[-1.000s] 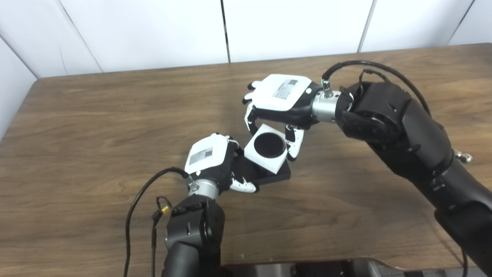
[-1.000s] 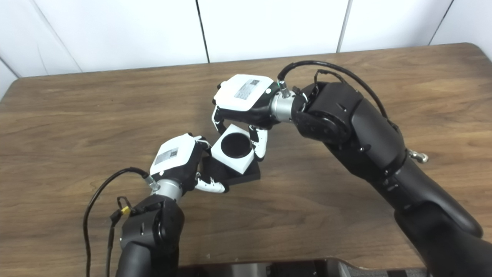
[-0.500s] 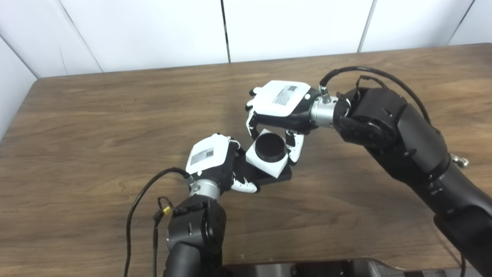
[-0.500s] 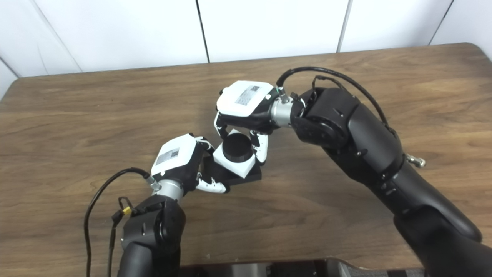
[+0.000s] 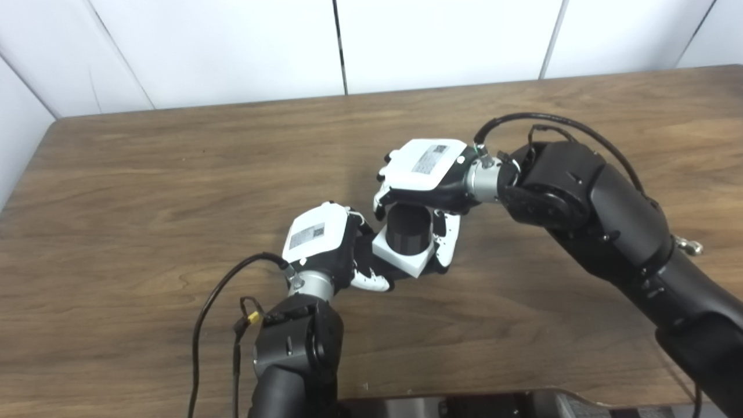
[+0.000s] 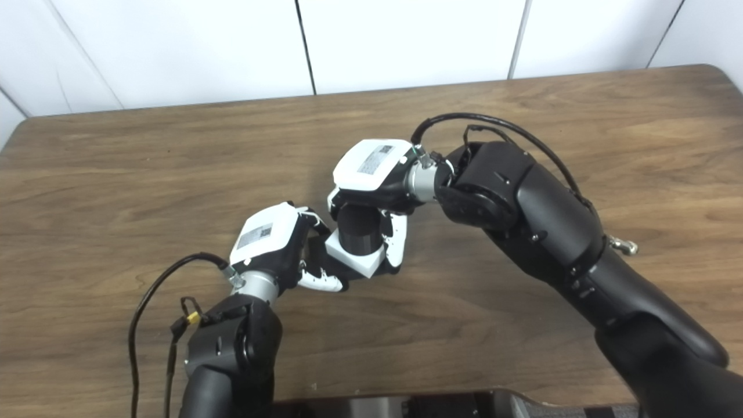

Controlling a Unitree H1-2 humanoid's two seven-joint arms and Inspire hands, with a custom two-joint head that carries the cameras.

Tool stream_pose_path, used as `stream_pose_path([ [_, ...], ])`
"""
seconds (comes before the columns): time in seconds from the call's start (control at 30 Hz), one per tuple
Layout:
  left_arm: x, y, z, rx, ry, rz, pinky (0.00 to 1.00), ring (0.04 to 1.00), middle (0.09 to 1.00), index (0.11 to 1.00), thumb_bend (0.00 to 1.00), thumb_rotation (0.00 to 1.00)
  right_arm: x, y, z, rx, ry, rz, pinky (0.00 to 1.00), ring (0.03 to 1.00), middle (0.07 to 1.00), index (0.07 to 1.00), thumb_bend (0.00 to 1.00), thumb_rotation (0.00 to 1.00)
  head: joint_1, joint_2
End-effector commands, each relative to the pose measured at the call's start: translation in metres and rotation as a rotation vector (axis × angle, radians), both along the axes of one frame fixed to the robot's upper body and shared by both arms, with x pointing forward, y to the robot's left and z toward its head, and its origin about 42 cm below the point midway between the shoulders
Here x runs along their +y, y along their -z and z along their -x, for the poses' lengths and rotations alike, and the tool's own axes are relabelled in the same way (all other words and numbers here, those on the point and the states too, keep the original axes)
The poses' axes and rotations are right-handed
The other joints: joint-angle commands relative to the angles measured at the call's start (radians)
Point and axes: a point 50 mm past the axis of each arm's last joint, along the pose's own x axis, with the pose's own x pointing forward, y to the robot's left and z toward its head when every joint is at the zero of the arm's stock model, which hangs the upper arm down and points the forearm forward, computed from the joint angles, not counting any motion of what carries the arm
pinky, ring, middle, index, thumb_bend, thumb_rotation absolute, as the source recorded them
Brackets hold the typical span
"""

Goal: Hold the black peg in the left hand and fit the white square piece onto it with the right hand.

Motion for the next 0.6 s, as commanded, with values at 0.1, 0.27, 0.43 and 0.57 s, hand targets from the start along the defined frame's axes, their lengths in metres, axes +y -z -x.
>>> stream_pose_path([
  [0.1, -0.006, 0.011, 0.002, 0.068, 0.042, -0.01, 1.0, 1.0, 0.906, 0.489, 0.51, 0.06, 0.002, -0.023, -0.006, -0.058, 0.007, -0.022, 1.0, 0.975, 0.895, 0.847, 1.0, 0.38, -0.003, -0.001],
  [0.27, -0.006, 0.012, 0.001, 0.071, 0.034, 0.003, 1.0, 1.0, 0.898, 0.489, 0.51, 0.06, 0.001, -0.026, -0.007, -0.062, 0.014, -0.031, 1.0, 0.988, 0.909, 0.847, 1.0, 0.37, -0.003, 0.001],
  [0.43, -0.006, 0.013, 0.0, 0.066, 0.05, -0.006, 1.0, 1.0, 0.898, 0.492, 0.51, 0.07, 0.0, -0.028, -0.007, -0.067, 0.023, -0.035, 1.0, 0.999, 0.915, 0.844, 1.0, 0.36, -0.003, -0.001],
  [0.57, -0.004, 0.012, -0.002, 0.065, 0.069, -0.017, 1.0, 1.0, 0.902, 0.632, 0.66, 0.19, 0.0, -0.031, -0.008, -0.069, 0.031, -0.035, 1.0, 1.0, 0.916, 0.835, 1.0, 0.35, -0.003, 0.0],
])
